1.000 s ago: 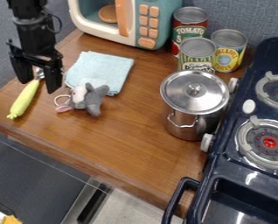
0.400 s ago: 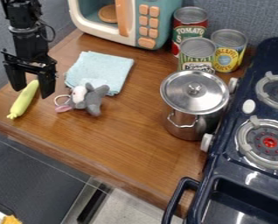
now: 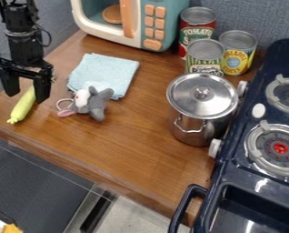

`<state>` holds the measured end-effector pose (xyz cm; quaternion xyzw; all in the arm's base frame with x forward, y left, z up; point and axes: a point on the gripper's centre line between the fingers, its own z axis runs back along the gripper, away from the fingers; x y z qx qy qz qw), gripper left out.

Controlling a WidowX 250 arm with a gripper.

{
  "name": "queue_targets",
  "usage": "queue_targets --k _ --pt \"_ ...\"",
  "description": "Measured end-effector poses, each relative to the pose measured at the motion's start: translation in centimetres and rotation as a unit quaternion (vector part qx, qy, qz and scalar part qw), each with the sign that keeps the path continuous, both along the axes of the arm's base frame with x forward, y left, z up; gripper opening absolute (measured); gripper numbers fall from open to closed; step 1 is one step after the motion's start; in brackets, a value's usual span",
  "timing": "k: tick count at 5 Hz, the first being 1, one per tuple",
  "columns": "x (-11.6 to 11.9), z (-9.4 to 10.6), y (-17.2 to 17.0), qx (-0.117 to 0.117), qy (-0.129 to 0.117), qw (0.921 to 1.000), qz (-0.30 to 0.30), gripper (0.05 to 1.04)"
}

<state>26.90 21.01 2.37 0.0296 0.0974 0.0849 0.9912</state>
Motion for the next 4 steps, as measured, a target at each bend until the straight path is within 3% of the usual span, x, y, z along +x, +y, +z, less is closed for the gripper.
queue_targets --k 1,3,4 --pt "-0.08 -0.05 0.3 0.015 0.002 0.9999 0.007 0.941" --pt "-0.48 -0.96 -0.23 0.009 0.001 1.0 -0.002 0.382" --pt "-0.53 -0.97 -0.26 0.009 0.001 1.0 0.001 0.361"
